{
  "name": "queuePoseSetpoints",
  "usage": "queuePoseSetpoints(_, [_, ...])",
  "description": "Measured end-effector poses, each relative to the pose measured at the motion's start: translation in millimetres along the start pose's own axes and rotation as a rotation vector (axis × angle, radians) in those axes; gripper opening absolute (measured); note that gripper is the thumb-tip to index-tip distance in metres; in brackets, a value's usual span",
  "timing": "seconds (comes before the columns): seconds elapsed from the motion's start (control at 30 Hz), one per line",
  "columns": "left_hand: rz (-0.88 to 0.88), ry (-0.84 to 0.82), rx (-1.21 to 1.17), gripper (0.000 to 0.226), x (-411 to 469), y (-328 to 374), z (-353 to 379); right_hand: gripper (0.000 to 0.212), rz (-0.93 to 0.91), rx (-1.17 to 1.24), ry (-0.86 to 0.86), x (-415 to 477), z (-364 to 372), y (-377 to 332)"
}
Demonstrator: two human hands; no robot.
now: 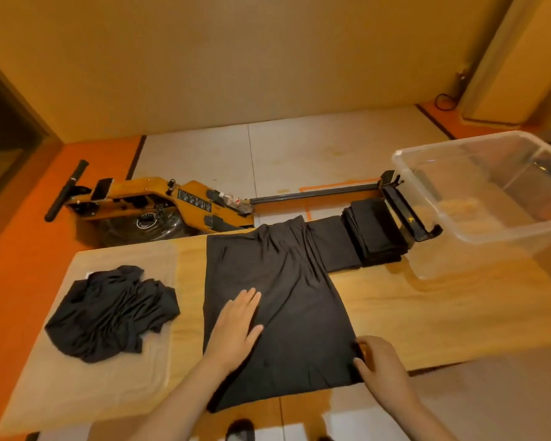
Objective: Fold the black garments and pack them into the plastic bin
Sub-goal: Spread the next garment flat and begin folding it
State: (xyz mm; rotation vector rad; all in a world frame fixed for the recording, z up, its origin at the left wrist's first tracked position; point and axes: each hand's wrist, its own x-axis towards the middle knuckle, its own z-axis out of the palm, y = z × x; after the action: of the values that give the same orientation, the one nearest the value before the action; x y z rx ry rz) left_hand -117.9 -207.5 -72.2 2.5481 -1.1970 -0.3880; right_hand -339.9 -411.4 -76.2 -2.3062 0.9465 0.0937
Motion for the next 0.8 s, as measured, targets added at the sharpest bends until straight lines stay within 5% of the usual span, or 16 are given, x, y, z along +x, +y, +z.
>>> queuePoseSetpoints(0.17, [-0.049,-0.051,-0.021,0.089,-89,4,48,0.081,-0.449,-0.321,-0.182,-2,28,0])
queuePoseSetpoints(0.37, [-0.078,-0.146,0.234,0.123,-122,-10,77,0.151,-0.514,-0.596,-0.260,1,49,28])
queuePoseSetpoints(0.67, [-0.120,0.030,0.211,0.104,-139,-20,79,0.095,-0.558,-0.538,-0.098,-12,46,35])
queuePoseSetpoints(0.8, [-0.191,0.114,-0.034,0.051,-145,-21,67,0.042,-0.506,-0.311,-0.092,-19,31,28])
